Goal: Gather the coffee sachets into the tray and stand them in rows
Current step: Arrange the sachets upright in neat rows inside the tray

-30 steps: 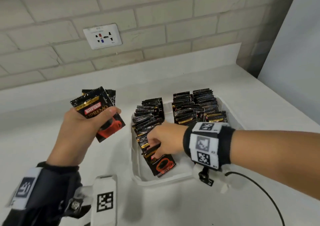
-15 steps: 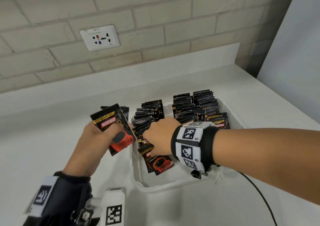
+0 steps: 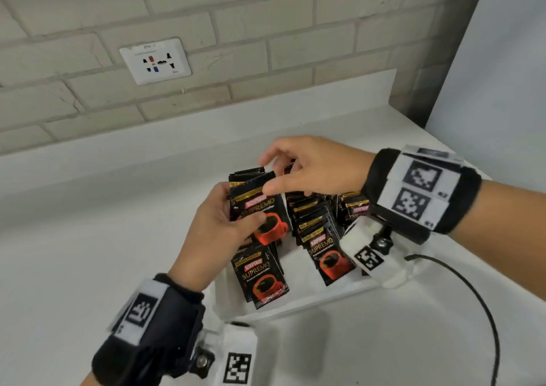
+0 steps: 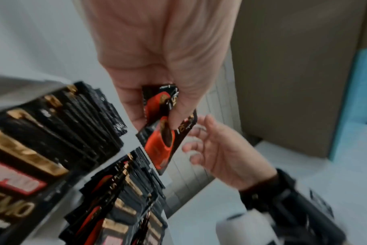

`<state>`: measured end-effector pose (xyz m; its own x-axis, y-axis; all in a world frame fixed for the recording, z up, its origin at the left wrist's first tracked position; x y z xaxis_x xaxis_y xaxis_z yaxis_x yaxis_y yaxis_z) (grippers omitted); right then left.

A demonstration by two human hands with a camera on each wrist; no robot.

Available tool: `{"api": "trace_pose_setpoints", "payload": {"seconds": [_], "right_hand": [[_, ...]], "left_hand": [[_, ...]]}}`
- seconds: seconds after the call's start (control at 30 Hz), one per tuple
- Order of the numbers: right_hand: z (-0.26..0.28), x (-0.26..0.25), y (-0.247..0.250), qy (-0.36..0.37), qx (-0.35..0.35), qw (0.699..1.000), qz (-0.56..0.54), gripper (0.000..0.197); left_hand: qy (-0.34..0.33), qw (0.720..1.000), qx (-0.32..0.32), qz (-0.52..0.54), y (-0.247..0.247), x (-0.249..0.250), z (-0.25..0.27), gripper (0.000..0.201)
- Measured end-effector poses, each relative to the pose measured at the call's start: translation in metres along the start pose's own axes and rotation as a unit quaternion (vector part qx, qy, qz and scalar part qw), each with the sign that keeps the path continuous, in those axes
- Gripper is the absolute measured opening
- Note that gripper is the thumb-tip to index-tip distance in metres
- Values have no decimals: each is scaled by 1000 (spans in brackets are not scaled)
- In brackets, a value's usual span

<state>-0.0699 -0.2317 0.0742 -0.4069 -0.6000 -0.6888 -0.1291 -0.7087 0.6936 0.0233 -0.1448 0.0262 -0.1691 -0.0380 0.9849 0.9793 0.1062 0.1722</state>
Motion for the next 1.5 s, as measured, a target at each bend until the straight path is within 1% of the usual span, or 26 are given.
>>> {"api": "trace_pose_setpoints", "payload": {"seconds": [0.07,0.13,0.2,0.3,0.4,0.47,0.53,0.6,0.67,0.7,0.77,0.83,0.87,0.93,1.0,1.07,1.13,1.23,1.33,1.43,1.5], "right_hand": [[8,4,1,11,-4,1000,1,33],[16,10,2,8,-8,999,45,22],[24,21,1,-14,-20,995,95,18],[33,44,-12,-66,-71,985,145,24],[35,68,-33,-113,-130,966,193,15],[31,80,-44,-132,-149,958,205,20],[25,88,-46,-142,-144,956,211,26],[18,89,-42,-139,-122,957,225,28],[12,86,-34,-131,-87,958,238,26],[11,84,-31,-130,-72,958,244,27],[9,83,-28,-133,-65,955,256,30],[9,82,-29,-135,-73,951,269,35],[9,83,-30,-136,-76,950,272,39],[10,85,-31,-142,-79,952,258,35],[11,94,-32,-159,-85,964,193,30],[13,103,-34,-174,-90,974,110,33],[15,106,-35,-171,-89,979,66,36],[20,104,-29,-155,-69,985,31,34],[28,95,-15,-143,-41,989,13,29],[39,85,-1,-117,6,993,-30,26],[48,75,2,-96,24,992,-75,24]], "left_hand": [[-14,999,-16,-39,-19,10,-6,36],[-13,998,-26,-61,-36,12,-11,33],[1,995,-35,-90,-50,6,-13,31],[44,989,-91,-111,-71,-9,-9,33],[89,982,-122,-115,-81,-19,-1,42],[124,976,-134,-121,-83,-25,3,55],[154,972,-134,-119,-82,-30,5,68],[174,969,-139,-104,-84,-33,5,74],[192,966,-150,-85,-92,-38,4,69],[205,963,-155,-82,-96,-41,3,62],[231,956,-162,-87,-102,-46,-1,45],[243,954,-149,-96,-103,-53,-9,41],[253,950,-142,-115,-103,-57,-13,44],[273,940,-124,-163,-103,-62,-20,55],[281,936,-106,-182,-103,-70,-26,64],[277,933,-103,-204,-105,-75,-30,71],[260,930,-111,-233,-106,-76,-34,78],[235,934,-100,-250,-108,-73,-38,80],[245,936,-96,-232,-110,-70,-36,81],[254,943,-99,-193,-105,-66,-31,84],[243,951,-119,-152,-98,-51,-22,71]]}}
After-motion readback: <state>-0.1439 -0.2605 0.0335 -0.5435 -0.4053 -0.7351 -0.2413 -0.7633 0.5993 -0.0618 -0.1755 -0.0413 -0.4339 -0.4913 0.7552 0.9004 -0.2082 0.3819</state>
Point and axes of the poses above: each hand's wrist, its own z-axis away from the middle knuckle, its own y-axis out of the back of the hand, x = y × z, the point moved 8 cm from there along -z, towards the middle knuckle, and after that the axes turned 15 degrees about -x, right-handed, at the moved point
